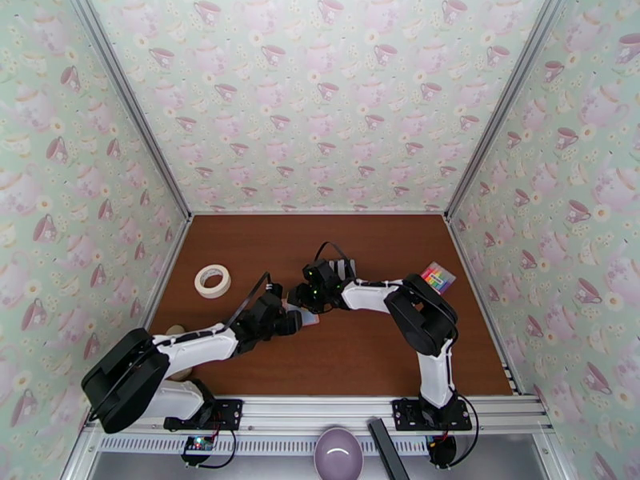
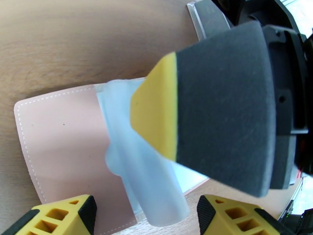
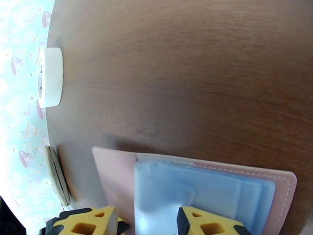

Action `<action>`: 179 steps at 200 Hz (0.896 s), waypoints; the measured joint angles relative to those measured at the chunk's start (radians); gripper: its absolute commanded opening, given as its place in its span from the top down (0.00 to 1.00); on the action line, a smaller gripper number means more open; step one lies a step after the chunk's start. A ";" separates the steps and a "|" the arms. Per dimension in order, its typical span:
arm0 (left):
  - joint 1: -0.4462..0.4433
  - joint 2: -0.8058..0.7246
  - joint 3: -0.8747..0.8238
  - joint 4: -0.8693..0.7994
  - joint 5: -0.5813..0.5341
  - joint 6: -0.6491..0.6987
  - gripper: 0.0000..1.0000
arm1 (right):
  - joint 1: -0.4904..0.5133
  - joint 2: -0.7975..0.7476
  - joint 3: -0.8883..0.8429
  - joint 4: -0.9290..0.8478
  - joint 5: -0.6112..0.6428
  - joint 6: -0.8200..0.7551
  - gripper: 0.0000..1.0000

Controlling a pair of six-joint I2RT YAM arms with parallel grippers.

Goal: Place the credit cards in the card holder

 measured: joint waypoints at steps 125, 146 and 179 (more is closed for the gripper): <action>-0.047 0.084 0.091 -0.136 -0.154 0.021 0.53 | -0.013 -0.035 -0.064 0.066 -0.034 0.037 0.51; -0.047 0.081 0.091 -0.144 -0.170 0.016 0.56 | -0.021 -0.056 -0.066 0.045 -0.033 0.033 0.51; -0.047 0.058 0.091 -0.159 -0.181 0.015 0.57 | -0.027 -0.084 -0.066 0.018 -0.026 0.026 0.50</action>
